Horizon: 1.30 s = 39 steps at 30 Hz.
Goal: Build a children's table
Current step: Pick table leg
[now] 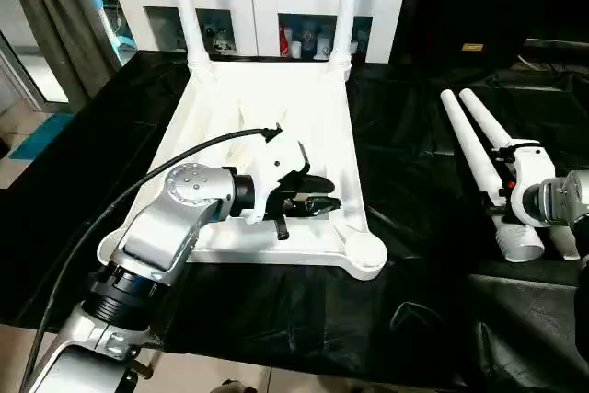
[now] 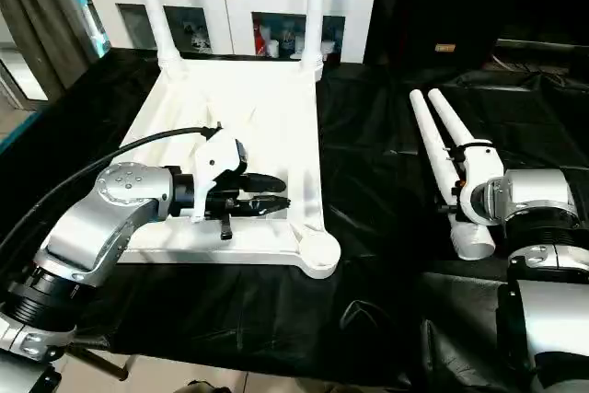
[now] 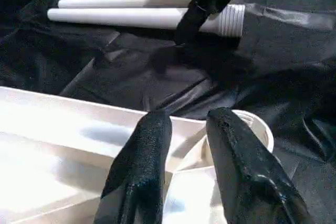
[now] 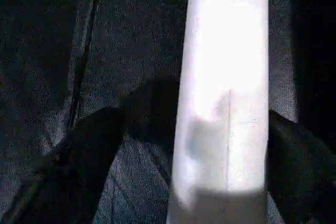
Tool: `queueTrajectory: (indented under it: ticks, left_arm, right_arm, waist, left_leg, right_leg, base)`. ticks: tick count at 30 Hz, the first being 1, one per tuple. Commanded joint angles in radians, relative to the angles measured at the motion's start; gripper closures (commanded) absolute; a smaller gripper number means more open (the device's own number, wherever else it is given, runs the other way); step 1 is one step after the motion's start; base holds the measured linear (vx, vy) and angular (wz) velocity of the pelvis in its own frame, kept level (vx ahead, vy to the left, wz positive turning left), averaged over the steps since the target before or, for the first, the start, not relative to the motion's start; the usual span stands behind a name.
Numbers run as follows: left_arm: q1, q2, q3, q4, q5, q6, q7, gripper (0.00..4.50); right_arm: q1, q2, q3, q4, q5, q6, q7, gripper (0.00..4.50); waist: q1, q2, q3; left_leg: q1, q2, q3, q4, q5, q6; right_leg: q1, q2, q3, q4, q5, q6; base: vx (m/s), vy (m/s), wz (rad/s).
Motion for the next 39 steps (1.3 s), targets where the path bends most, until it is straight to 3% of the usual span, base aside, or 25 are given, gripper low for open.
queueTrajectory:
  ticks: [1, 7, 8, 12, 13, 14, 18, 19, 22, 26, 28, 30, 32, 34, 35, 39]
  left_arm:
    - [0.001, 0.010, -0.005, -0.021, -0.002, 0.008, -0.004, 3.03]
    - [-0.002, 0.020, -0.013, -0.026, -0.009, 0.028, -0.021, 3.03]
    - [0.000, 0.029, -0.016, -0.035, -0.019, 0.039, -0.036, 2.75]
    - [-0.007, 0.023, -0.008, -0.021, -0.014, 0.039, -0.016, 2.62]
    - [-0.008, 0.022, -0.007, -0.018, -0.013, 0.039, -0.013, 2.32]
    - [-0.016, 0.014, 0.005, -0.006, -0.016, 0.055, 0.005, 2.32]
    - [-0.043, -0.020, 0.045, 0.039, -0.019, 0.056, 0.060, 2.01]
    - [-0.047, -0.028, 0.051, 0.047, -0.012, 0.038, 0.077, 1.87]
    - [-0.065, -0.056, 0.071, 0.083, -0.002, 0.010, 0.127, 1.76]
    - [-0.120, -0.123, 0.116, 0.183, 0.010, -0.016, 0.247, 1.37]
    - [-0.164, -0.161, 0.144, 0.234, -0.016, 0.081, 0.289, 1.36]
    - [-0.191, -0.194, 0.177, 0.274, -0.045, 0.114, 0.320, 1.11]
    - [-0.248, -0.268, 0.260, 0.370, -0.126, 0.166, 0.377, 0.95]
    - [-0.256, -0.279, 0.271, 0.386, -0.136, 0.168, 0.384, 0.80]
    - [-0.276, -0.314, 0.307, 0.415, -0.178, 0.180, 0.395, 0.65]
    - [-0.297, -0.365, 0.354, 0.430, -0.234, 0.215, 0.411, 0.49]
  right_arm:
    - [-0.012, -0.004, 0.016, 0.007, -0.009, 0.009, 0.007, 0.80]
    - [-0.012, -0.008, 0.014, 0.023, -0.017, -0.005, -0.015, 1.36]
    - [-0.011, -0.006, 0.006, 0.026, -0.016, -0.008, -0.029, 1.47]
    - [-0.007, 0.002, -0.032, 0.031, -0.002, -0.019, -0.078, 1.70]
    - [-0.006, 0.003, -0.035, 0.031, -0.001, -0.021, -0.082, 1.92]
    - [-0.003, 0.007, -0.048, 0.025, 0.007, -0.025, -0.093, 1.92]
    - [0.016, 0.028, -0.099, -0.012, 0.043, -0.045, -0.116, 2.29]
    - [0.021, 0.036, -0.111, -0.025, 0.052, -0.043, -0.117, 2.38]
    - [0.046, 0.059, -0.139, -0.073, 0.079, -0.074, -0.114, 2.59]
    - [0.113, 0.130, -0.222, -0.216, 0.175, -0.245, -0.069, 2.65]
    - [0.158, 0.163, -0.224, -0.292, 0.206, -0.326, -0.016, 2.66]
    - [0.186, 0.183, -0.218, -0.339, 0.221, -0.361, 0.025, 2.66]
    - [0.242, 0.239, -0.202, -0.462, 0.279, -0.397, 0.122, 2.66]
    - [0.253, 0.252, -0.201, -0.489, 0.296, -0.400, 0.139, 2.66]
    - [0.284, 0.282, -0.178, -0.570, 0.339, -0.399, 0.193, 2.66]
    - [0.334, 0.315, -0.103, -0.681, 0.368, -0.404, 0.257, 2.66]
  waist:
    - [0.004, -0.033, -0.076]
    - [0.004, -0.033, -0.077]
    - [0.005, -0.033, -0.077]
    - [0.004, -0.030, -0.076]
    - [0.003, -0.032, -0.076]
    - [0.004, -0.026, -0.076]
    - [0.003, -0.029, -0.077]
    - [0.004, -0.025, -0.078]
    - [0.003, -0.029, -0.081]
    - [0.002, -0.029, -0.083]
    - [0.004, -0.028, -0.085]
    - [0.006, -0.029, -0.085]
    - [0.011, -0.032, -0.086]
    - [0.015, -0.032, -0.086]
    - [0.016, -0.032, -0.085]
    - [0.024, -0.033, -0.084]
  left_leg:
    - [0.020, 0.043, -0.017, -0.061, -0.217, 0.033]
    - [0.020, 0.043, -0.017, -0.061, -0.211, 0.031]
    - [0.020, 0.043, -0.017, -0.061, -0.209, 0.031]
    - [0.021, 0.043, -0.018, -0.062, -0.218, 0.026]
    - [0.021, 0.042, -0.018, -0.062, -0.221, 0.024]
    - [0.022, 0.042, -0.018, -0.062, -0.224, 0.022]
    - [0.022, 0.040, -0.018, -0.062, -0.238, 0.021]
    - [0.020, 0.040, -0.020, -0.062, -0.233, 0.022]
    - [0.018, 0.040, -0.020, -0.061, -0.216, 0.034]
    - [0.020, 0.038, -0.017, -0.058, -0.208, 0.051]
    - [0.021, 0.039, -0.020, -0.059, -0.205, 0.064]
    - [0.019, 0.038, -0.018, -0.059, -0.187, 0.073]
    - [0.018, 0.038, -0.019, -0.058, -0.165, 0.089]
    - [0.018, 0.038, -0.020, -0.056, -0.161, 0.113]
    - [0.018, 0.039, -0.019, -0.057, -0.154, 0.124]
    - [0.018, 0.043, -0.022, -0.060, -0.158, 0.124]
  right_leg:
    - [0.045, -0.030, 0.029, -0.063, -0.303, -0.232]
    - [0.045, -0.031, 0.029, -0.061, -0.296, -0.235]
    - [0.045, -0.031, 0.029, -0.061, -0.294, -0.236]
    - [0.044, -0.030, 0.030, -0.062, -0.292, -0.238]
    - [0.045, -0.029, 0.029, -0.061, -0.292, -0.236]
    - [0.045, -0.029, 0.029, -0.061, -0.294, -0.236]
    - [0.046, -0.029, 0.029, -0.066, -0.300, -0.228]
    - [0.048, -0.029, 0.027, -0.064, -0.294, -0.229]
    - [0.050, -0.028, 0.027, -0.062, -0.263, -0.228]
    - [0.049, -0.030, 0.029, -0.064, -0.247, -0.223]
    - [0.050, -0.032, 0.027, -0.064, -0.239, -0.221]
    - [0.051, -0.031, 0.027, -0.063, -0.229, -0.231]
    - [0.053, -0.032, 0.027, -0.060, -0.202, -0.248]
    - [0.053, -0.033, 0.026, -0.061, -0.195, -0.250]
    - [0.052, -0.033, 0.025, -0.064, -0.200, -0.251]
    - [0.052, -0.035, 0.025, -0.065, -0.218, -0.246]
  base:
    - [0.000, 0.000, 0.00]
    - [0.000, 0.000, 0.00]
    - [0.000, 0.000, 0.00]
    - [0.000, 0.000, 0.00]
    - [0.000, 0.000, 0.00]
    - [0.000, 0.000, 0.00]
    - [0.000, 0.000, 0.00]
    - [0.000, 0.000, 0.00]
    - [0.000, 0.000, 0.00]
    - [0.000, 0.000, 0.00]
    - [0.000, 0.000, 0.00]
    - [0.000, 0.000, 0.00]
    - [0.000, 0.000, 0.00]
    - [0.000, 0.000, 0.00]
    - [0.000, 0.000, 0.00]
    - [0.000, 0.000, 0.00]
